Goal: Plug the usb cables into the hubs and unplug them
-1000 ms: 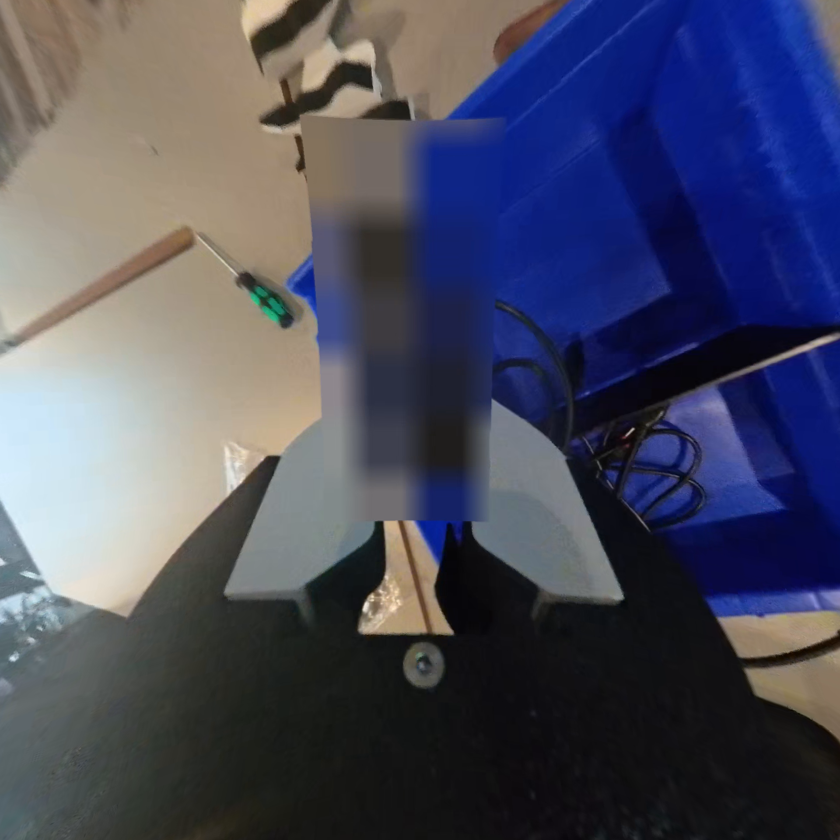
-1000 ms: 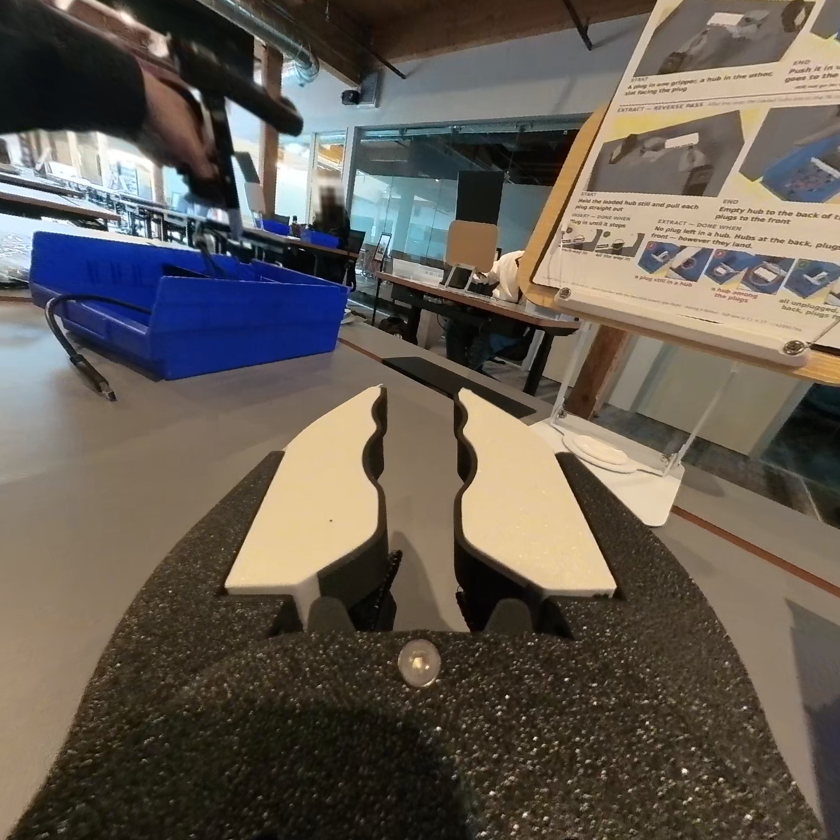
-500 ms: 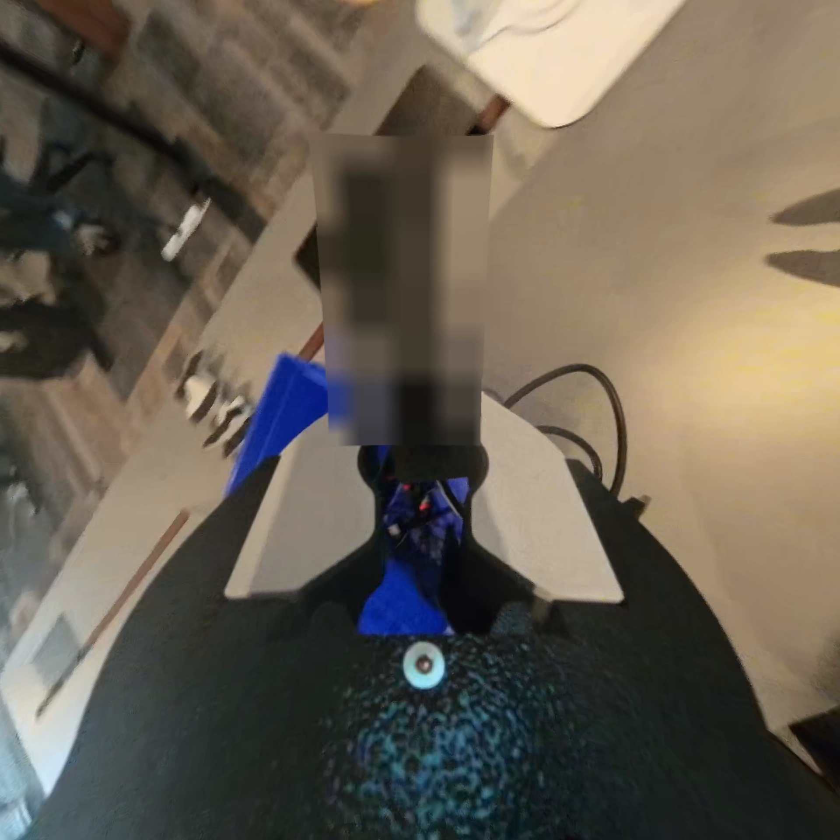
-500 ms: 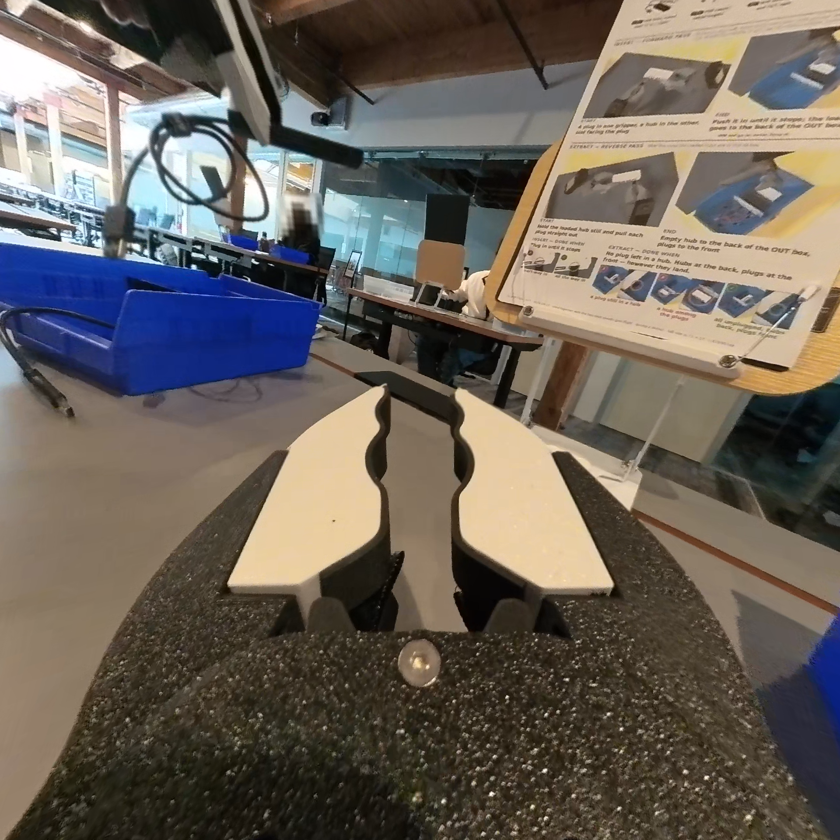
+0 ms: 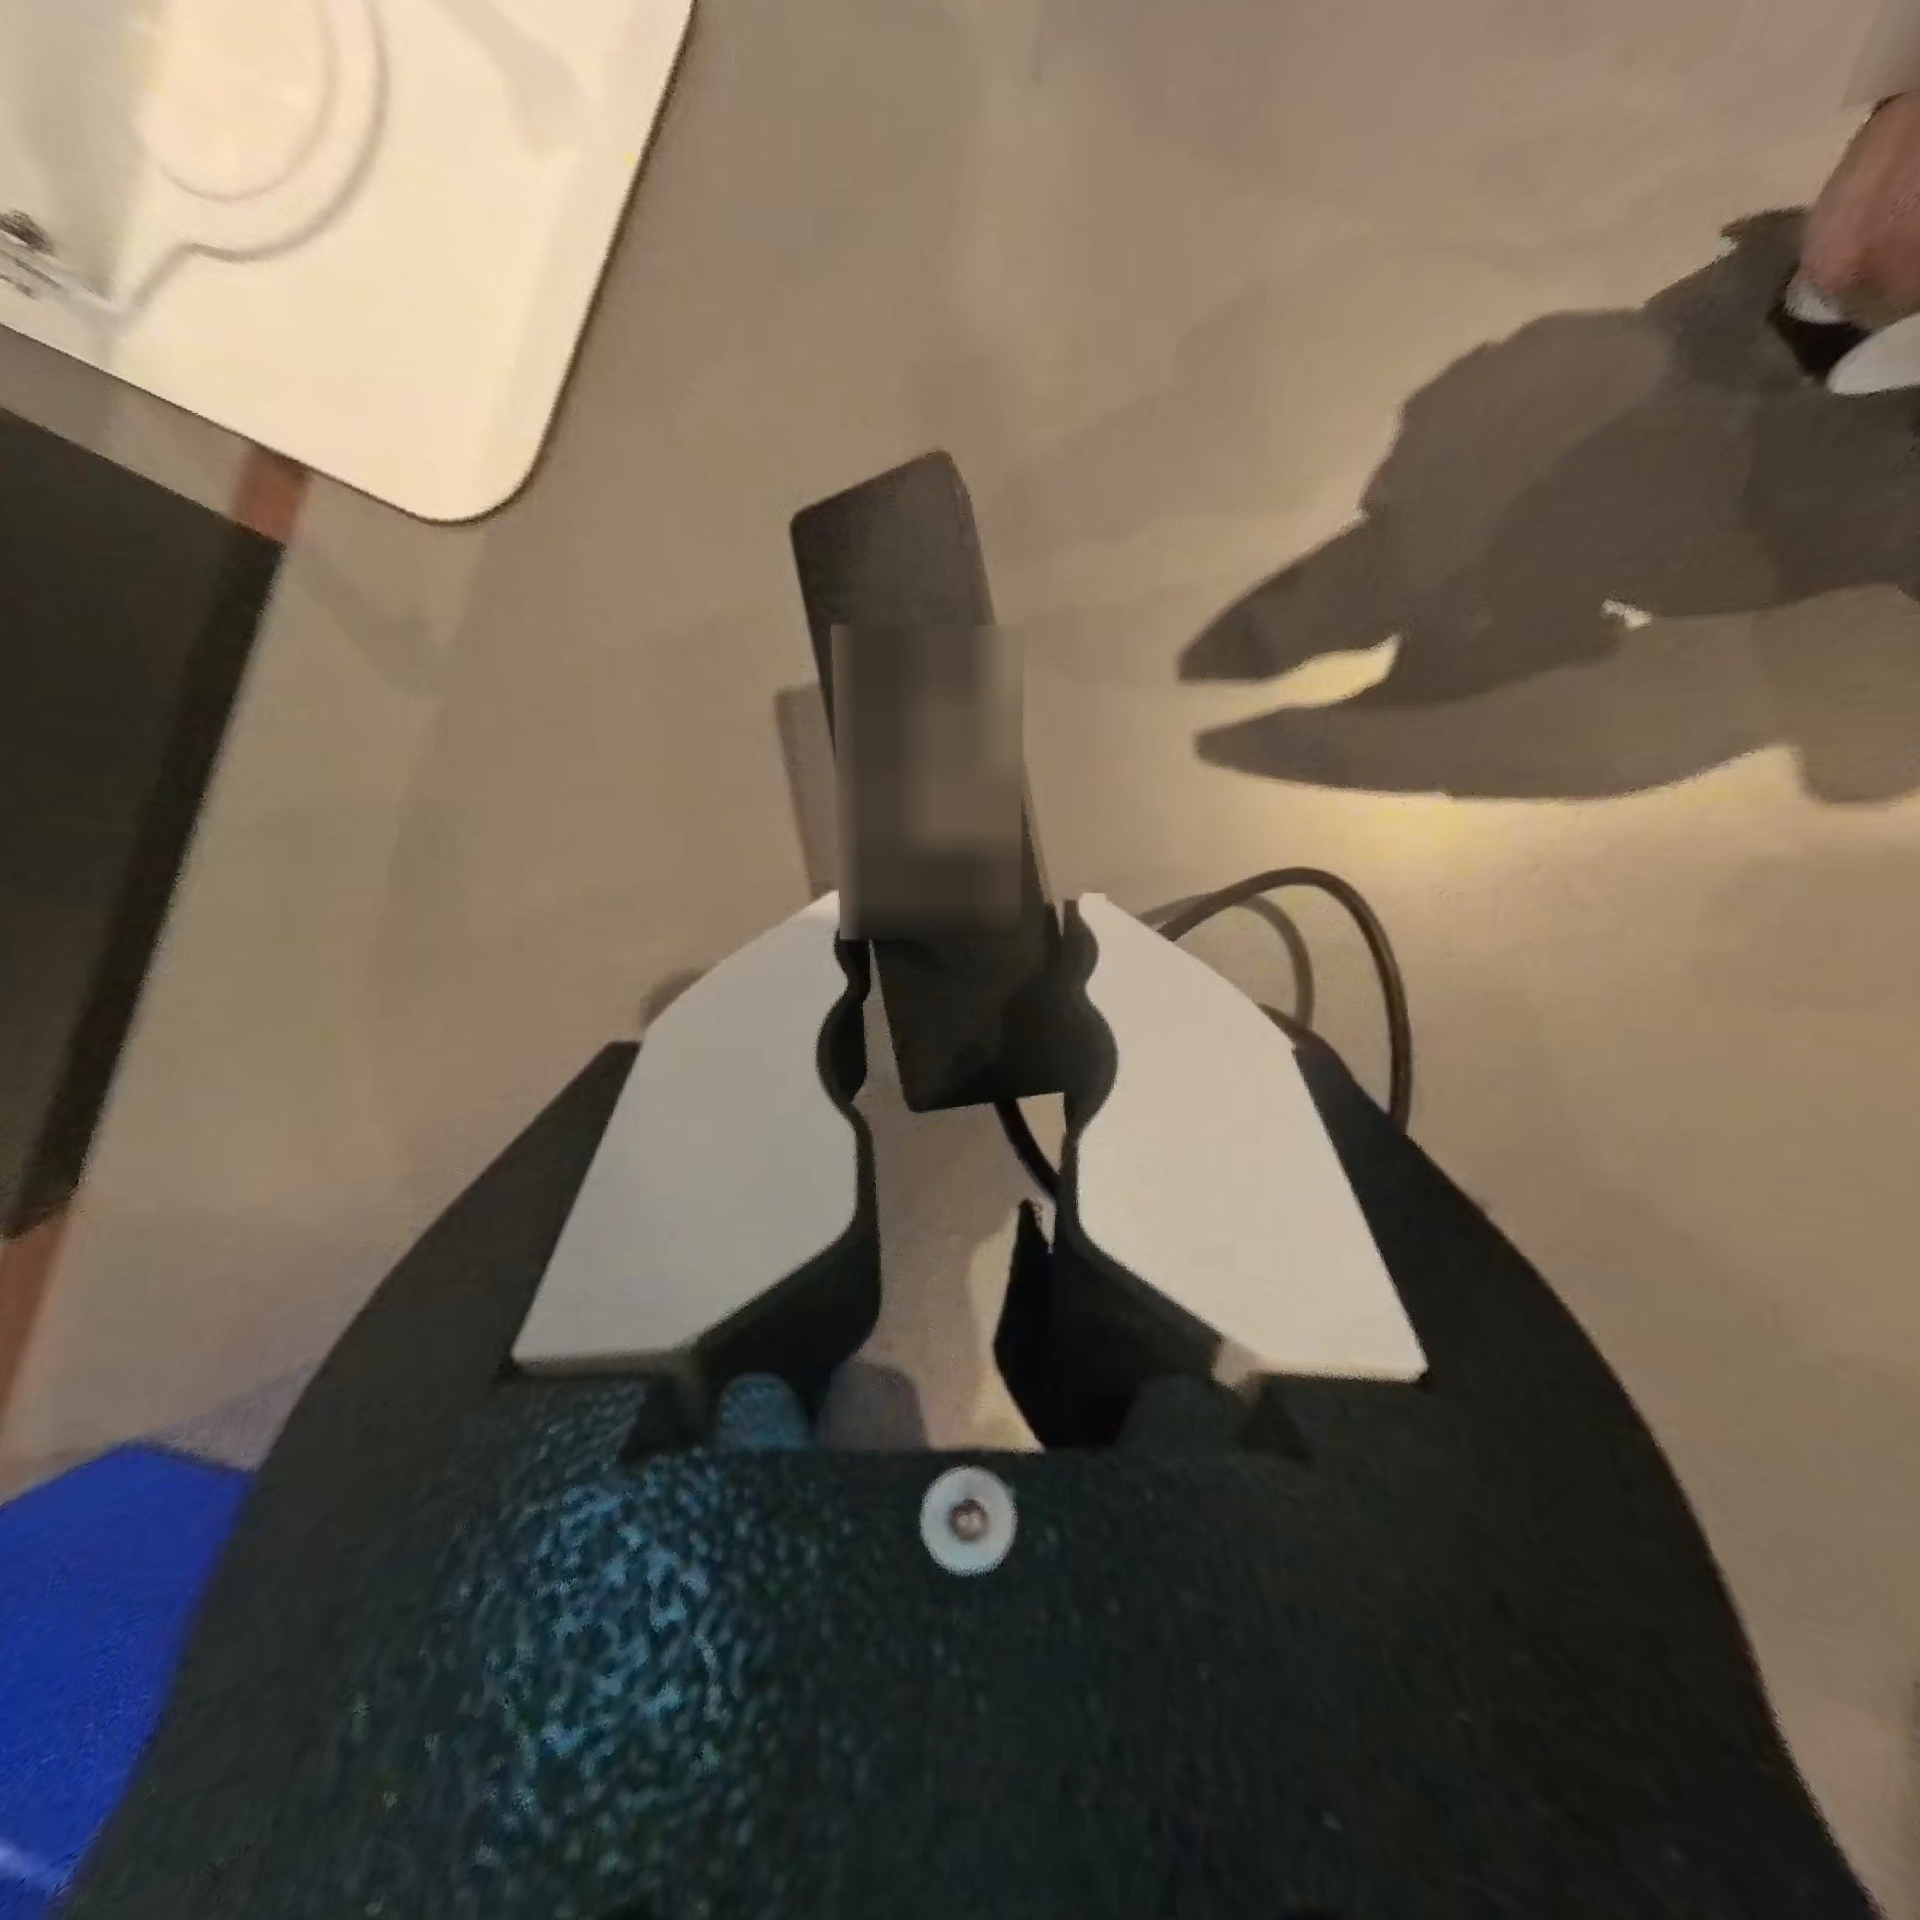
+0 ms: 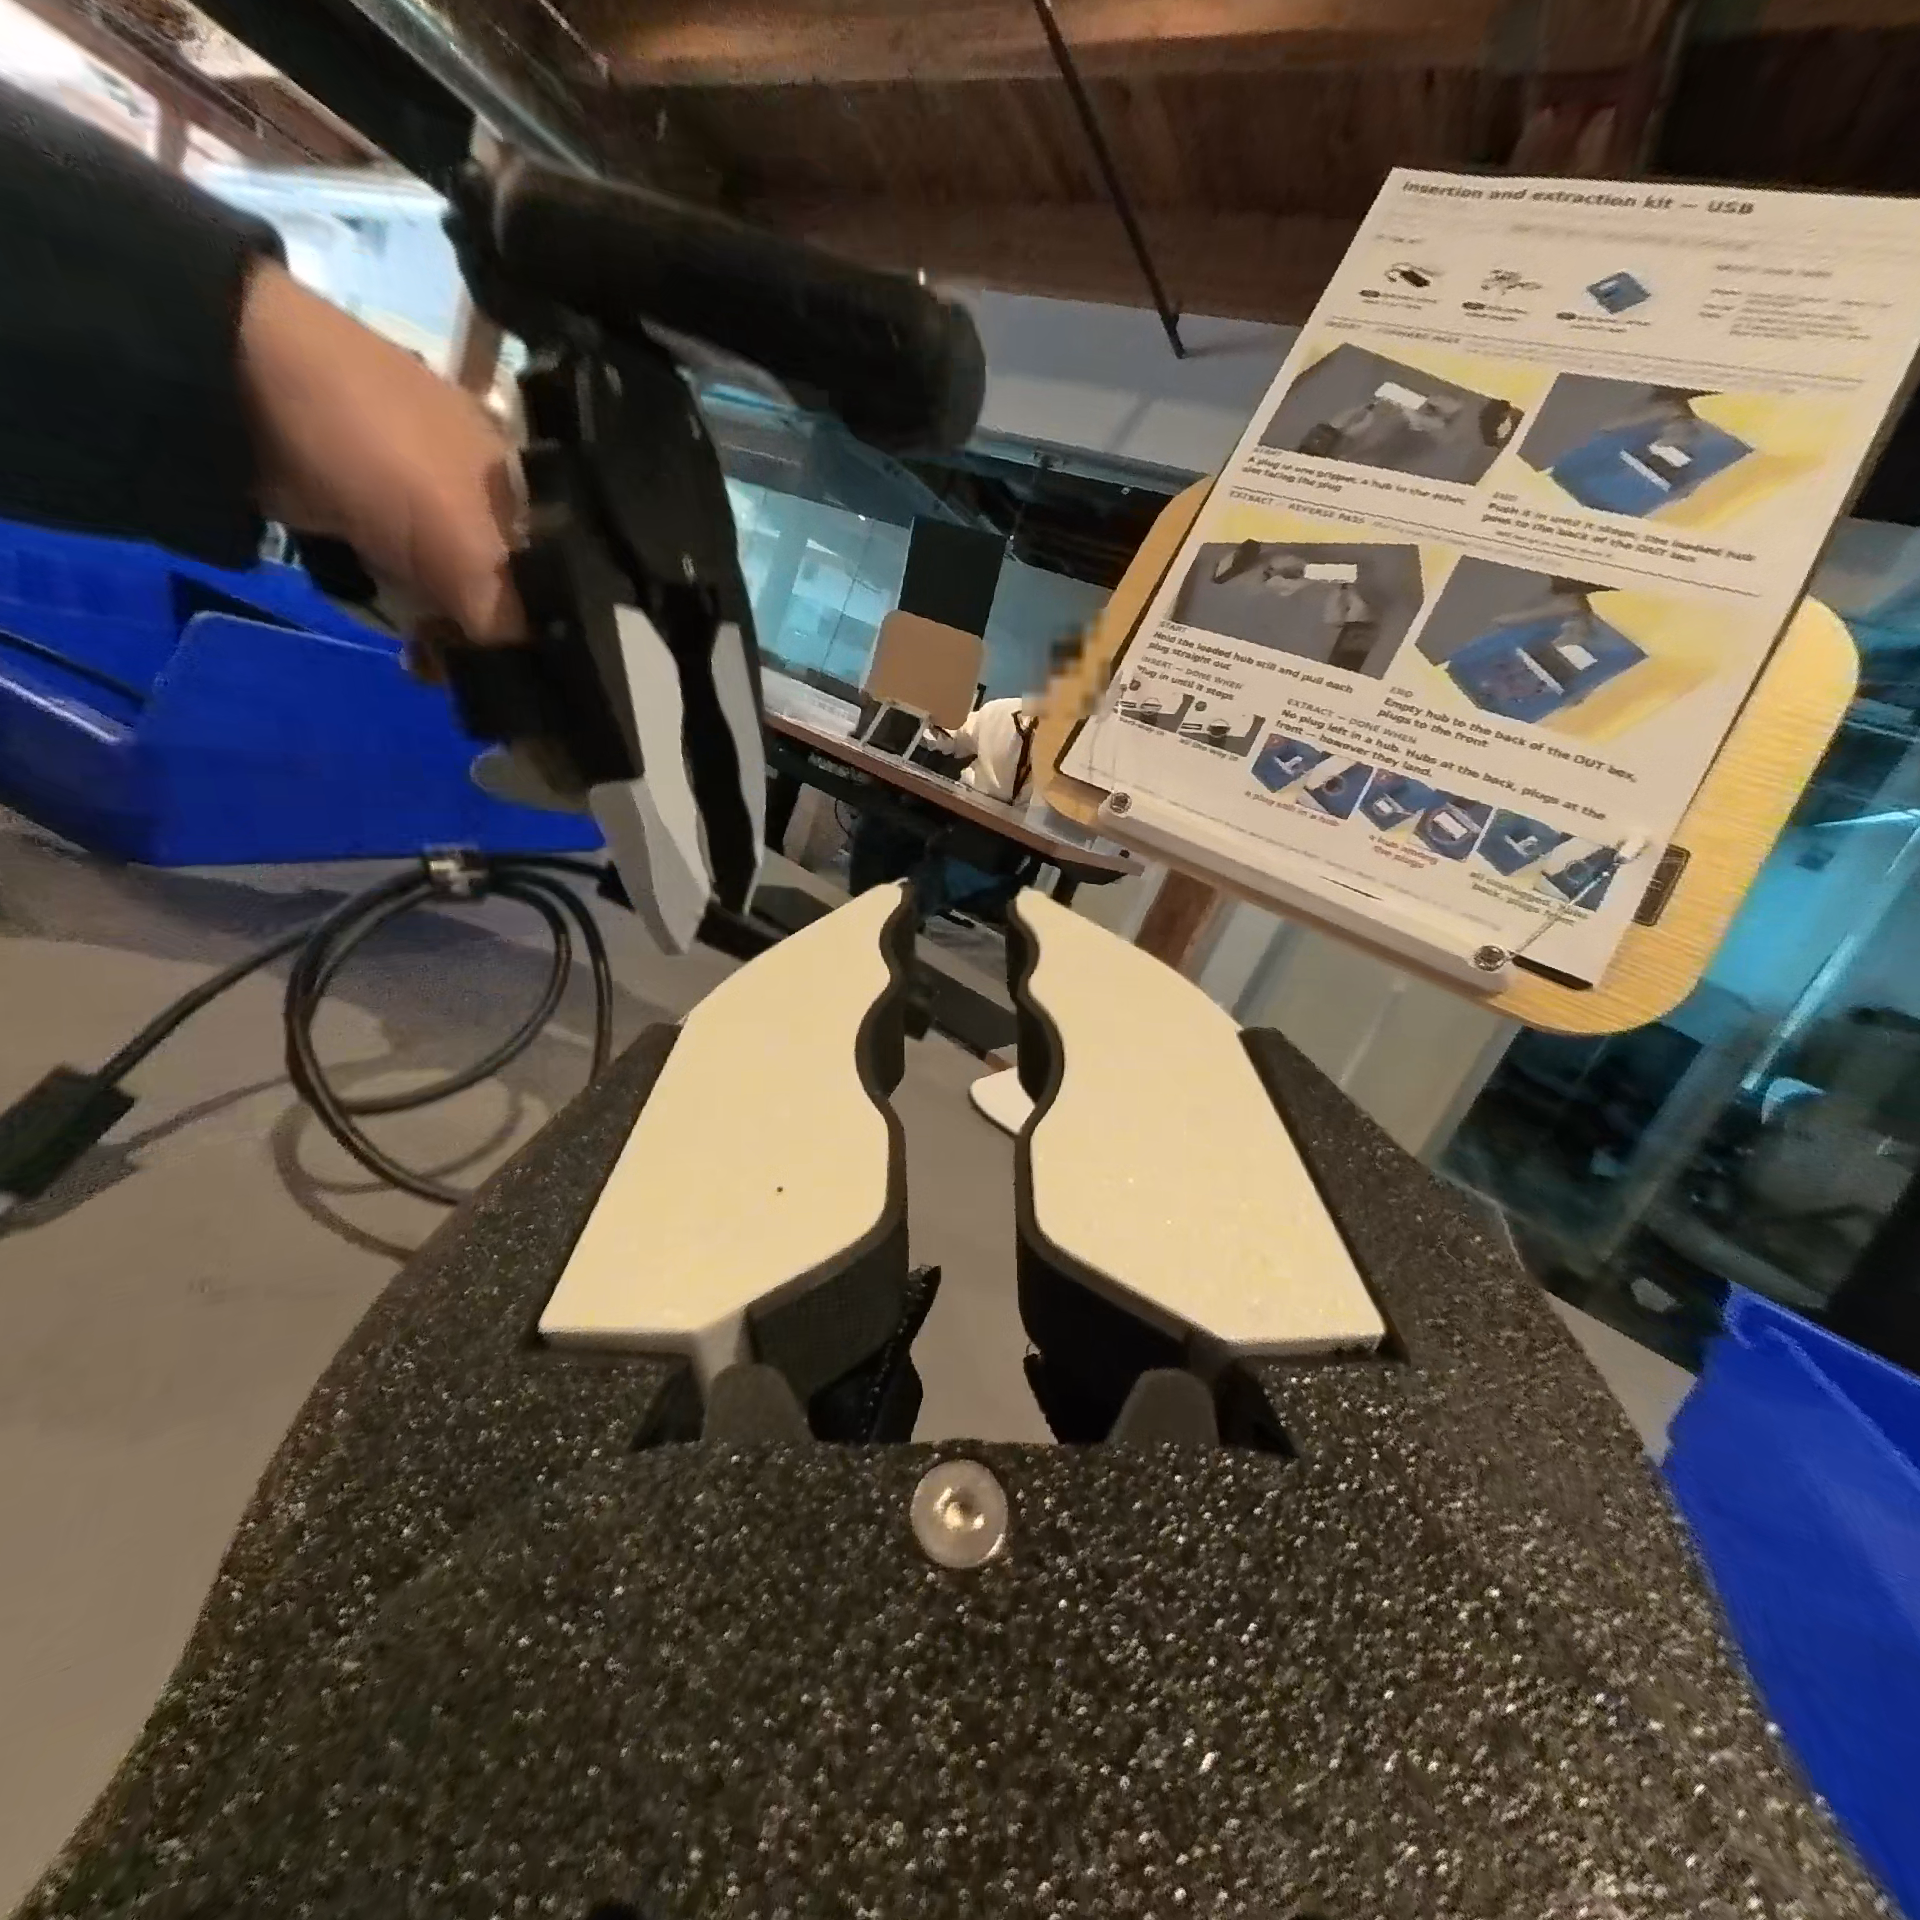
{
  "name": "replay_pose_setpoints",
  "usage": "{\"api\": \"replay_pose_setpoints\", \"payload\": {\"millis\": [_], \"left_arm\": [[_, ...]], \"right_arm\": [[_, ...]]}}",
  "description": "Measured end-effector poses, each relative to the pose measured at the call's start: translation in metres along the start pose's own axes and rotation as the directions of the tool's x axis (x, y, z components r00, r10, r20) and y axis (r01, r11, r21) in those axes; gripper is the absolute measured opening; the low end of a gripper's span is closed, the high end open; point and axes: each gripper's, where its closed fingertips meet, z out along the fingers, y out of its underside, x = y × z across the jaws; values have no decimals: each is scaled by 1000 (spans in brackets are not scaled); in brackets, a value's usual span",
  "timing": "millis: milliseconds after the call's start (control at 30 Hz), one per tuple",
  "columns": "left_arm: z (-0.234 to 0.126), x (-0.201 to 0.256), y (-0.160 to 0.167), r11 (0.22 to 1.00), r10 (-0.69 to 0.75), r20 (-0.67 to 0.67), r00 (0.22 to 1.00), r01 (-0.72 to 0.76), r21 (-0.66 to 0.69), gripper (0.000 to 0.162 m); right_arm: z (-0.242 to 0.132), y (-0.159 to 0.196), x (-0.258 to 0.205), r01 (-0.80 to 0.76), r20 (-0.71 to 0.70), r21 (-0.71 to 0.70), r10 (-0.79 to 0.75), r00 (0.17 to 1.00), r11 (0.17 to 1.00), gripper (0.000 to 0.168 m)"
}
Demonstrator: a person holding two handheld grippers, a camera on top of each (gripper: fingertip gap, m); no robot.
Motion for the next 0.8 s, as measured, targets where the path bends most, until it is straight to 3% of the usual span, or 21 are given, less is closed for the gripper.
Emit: {"api": "replay_pose_setpoints", "payload": {"millis": [33, 300, 467, 633, 700, 800], "left_arm": [[7, 1, 2, 1000, -6, -10, 1000, 6, -2, 35], [39, 5, 15, 998, -54, -19, 998, 54, 12, 36], [24, 6, 11, 991, -101, -11, 995, 101, 86, 67], [-64, -21, 9, 969, -95, 207, 974, 43, 241, 58], [-112, -43, 25, 957, -137, 328, 935, 40, 287, 48], [-168, -71, 68, 955, -192, 448, 873, 62, 289, 52]], "right_arm": [[0, 1, 0, -5, 1, -2, 5, 1000, 1000, 16], [3, 7, 1, -57, 13, -21, 57, 998, 998, 15], [3, 7, -1, -60, 27, -21, 60, 998, 998, 15], [2, 8, 0, -72, 26, -22, 73, 997, 997, 15], [3, 8, 0, -78, 26, -21, 78, 997, 997, 15], [3, 8, -2, -76, 30, -24, 77, 997, 997, 14]]}}
